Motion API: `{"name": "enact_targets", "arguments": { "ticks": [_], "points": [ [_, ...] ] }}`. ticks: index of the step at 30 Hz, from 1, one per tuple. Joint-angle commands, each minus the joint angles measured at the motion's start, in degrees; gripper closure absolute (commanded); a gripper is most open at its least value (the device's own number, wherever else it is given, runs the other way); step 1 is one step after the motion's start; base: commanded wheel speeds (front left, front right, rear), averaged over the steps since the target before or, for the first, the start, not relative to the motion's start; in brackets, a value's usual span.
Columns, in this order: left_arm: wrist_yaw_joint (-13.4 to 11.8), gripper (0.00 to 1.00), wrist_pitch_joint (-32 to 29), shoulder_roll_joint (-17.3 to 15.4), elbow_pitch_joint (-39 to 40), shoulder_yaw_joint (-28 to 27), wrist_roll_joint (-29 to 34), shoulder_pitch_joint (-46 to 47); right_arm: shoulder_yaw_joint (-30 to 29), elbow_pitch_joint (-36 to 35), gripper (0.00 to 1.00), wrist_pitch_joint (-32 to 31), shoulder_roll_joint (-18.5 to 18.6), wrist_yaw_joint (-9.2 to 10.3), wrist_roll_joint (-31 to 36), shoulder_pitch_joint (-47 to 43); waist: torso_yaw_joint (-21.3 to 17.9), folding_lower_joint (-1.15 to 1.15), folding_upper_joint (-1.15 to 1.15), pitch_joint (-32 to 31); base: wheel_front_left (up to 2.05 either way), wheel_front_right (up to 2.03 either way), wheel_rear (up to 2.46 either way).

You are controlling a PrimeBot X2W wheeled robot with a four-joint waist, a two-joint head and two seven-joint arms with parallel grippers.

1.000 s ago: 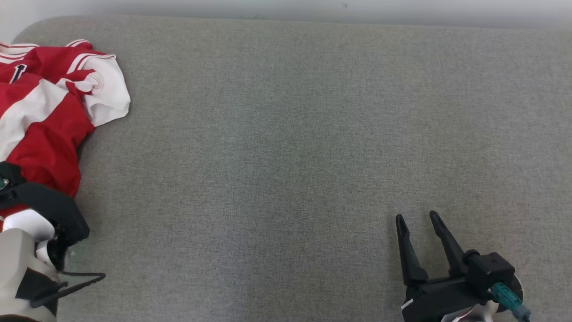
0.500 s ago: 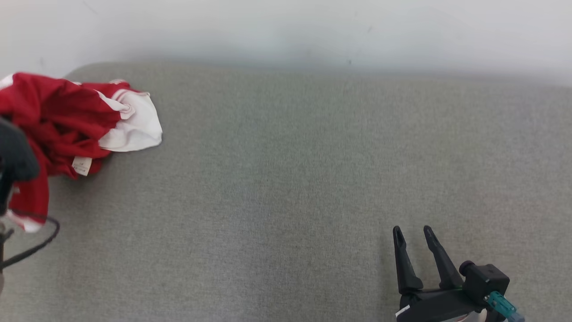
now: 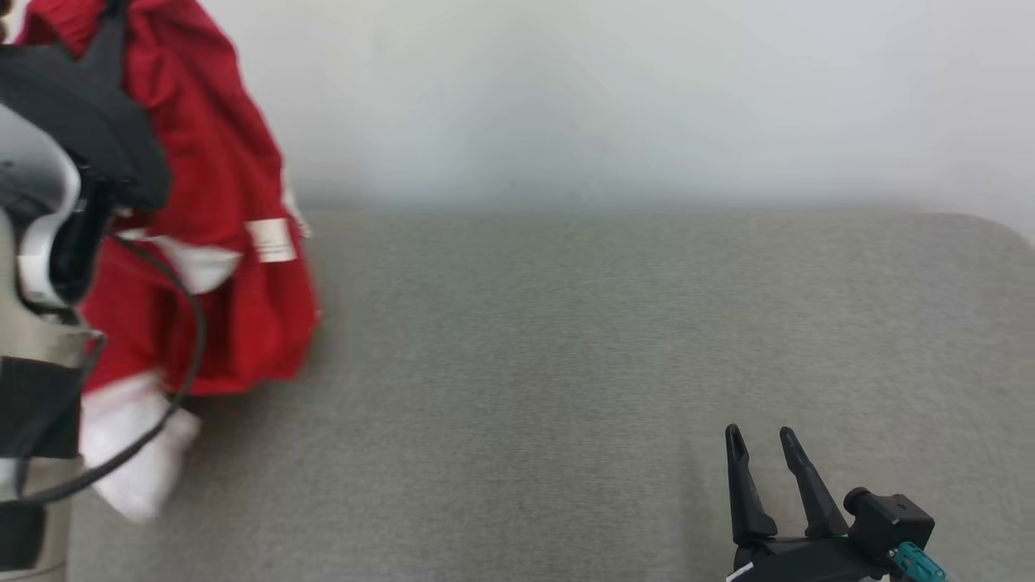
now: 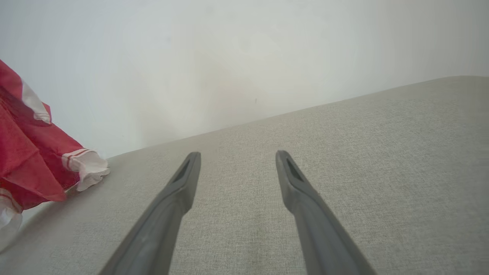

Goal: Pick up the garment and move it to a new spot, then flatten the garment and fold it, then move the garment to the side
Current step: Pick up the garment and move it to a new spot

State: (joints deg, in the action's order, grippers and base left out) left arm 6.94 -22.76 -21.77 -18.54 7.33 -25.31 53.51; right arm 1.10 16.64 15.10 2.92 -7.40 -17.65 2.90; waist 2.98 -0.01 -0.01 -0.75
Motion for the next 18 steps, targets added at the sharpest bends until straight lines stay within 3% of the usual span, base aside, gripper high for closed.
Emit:
{"name": "enact_targets", "arguments": {
  "ticks": [1,8,18],
  "points": [
    [-0.4,1.0,0.4,1.0,2.2,0.2,-0.9,-0.7,-0.1,-0.2,0.0,0.1,-0.1,-0.17,0.1,-0.6,-4.3,0.01,0.01,-0.9,0.0,0.0,0.0],
    [-1.2,1.0,2.2,7.1,9.5,2.9,-2.2,-1.0,0.0,-0.5,0.0,0.1,-0.1,-0.18,0.6,-0.6,-10.5,0.01,0.01,-0.7,0.0,0.0,0.0],
    [-2.5,1.0,4.2,13.5,6.7,8.9,-1.4,-8.6,0.2,-0.8,0.0,0.1,-0.1,-0.18,0.4,-0.4,-16.0,0.01,0.01,1.6,0.0,0.0,0.0]
  ]
}}
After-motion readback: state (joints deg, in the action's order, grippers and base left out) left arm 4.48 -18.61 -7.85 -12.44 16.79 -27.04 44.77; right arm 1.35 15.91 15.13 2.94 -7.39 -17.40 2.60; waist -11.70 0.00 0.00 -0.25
